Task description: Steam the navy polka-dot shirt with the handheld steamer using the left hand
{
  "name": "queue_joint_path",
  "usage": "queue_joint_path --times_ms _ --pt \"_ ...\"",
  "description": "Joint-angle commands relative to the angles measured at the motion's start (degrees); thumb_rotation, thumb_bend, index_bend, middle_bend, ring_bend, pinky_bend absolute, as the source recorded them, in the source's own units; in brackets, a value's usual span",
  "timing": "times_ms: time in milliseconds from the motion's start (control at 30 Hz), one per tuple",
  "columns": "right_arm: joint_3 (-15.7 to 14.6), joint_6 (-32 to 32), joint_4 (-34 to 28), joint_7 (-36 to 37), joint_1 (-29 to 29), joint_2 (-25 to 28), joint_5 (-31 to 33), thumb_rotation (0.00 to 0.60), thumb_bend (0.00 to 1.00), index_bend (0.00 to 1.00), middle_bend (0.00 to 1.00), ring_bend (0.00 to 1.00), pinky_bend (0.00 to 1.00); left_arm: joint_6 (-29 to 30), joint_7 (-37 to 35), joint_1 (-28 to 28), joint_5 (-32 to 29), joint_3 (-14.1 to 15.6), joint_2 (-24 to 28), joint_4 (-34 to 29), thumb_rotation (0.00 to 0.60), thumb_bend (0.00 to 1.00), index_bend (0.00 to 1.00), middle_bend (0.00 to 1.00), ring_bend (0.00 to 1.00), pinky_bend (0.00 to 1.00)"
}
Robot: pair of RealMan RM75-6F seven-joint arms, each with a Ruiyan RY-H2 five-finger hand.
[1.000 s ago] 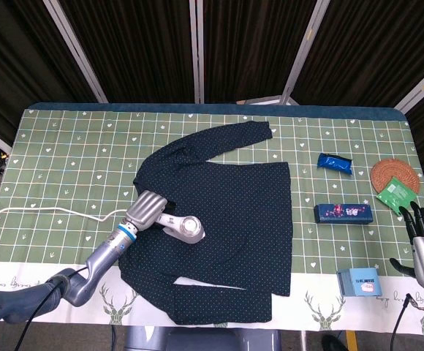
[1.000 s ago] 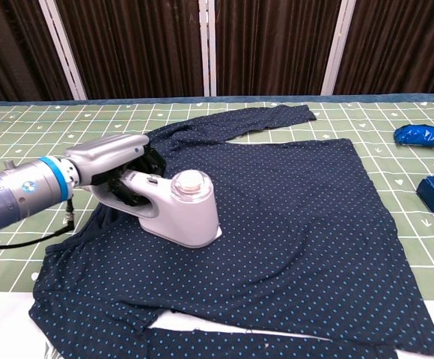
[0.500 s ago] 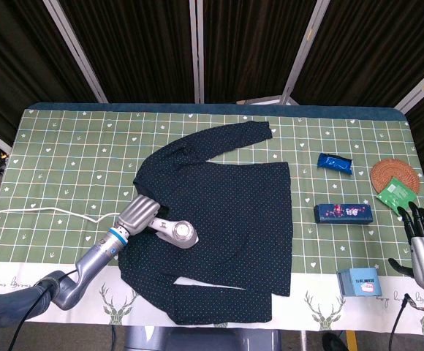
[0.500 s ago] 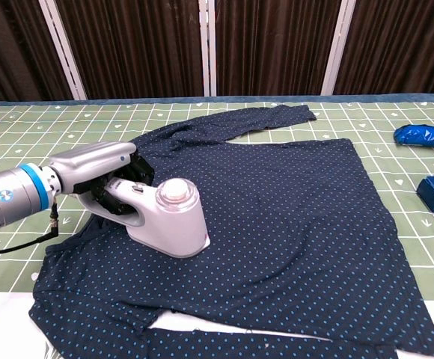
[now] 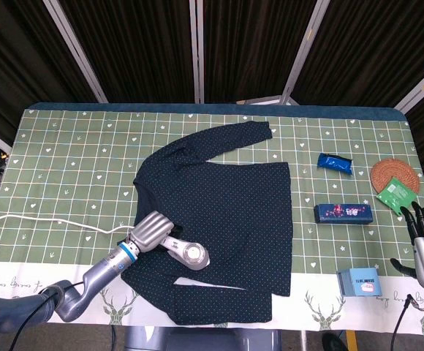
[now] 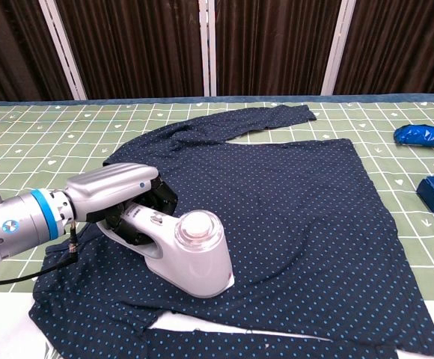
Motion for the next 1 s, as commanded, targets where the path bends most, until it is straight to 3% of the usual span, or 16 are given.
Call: queue_joint_path --times_ms 33,1000 --pt "0.01 0.04 -0.01 0.06 -0.03 0.03 0.01 0.6 0.0 0.0 0.0 0.0 0.0 0.36 0.44 0.05 0.46 0.25 0.06 -0.24 0.6 0.59 0.92 0.86 0.78 1.0" --pt "-0.28 0.02 -0.7 -1.72 0.16 -0.32 -0.61 0.6 0.0 0.0 0.0 0.0 0.0 2.95 -4.88 3.3 -0.27 0.97 5.44 3.77 0.6 0.59 0.92 0.86 0.78 1.0"
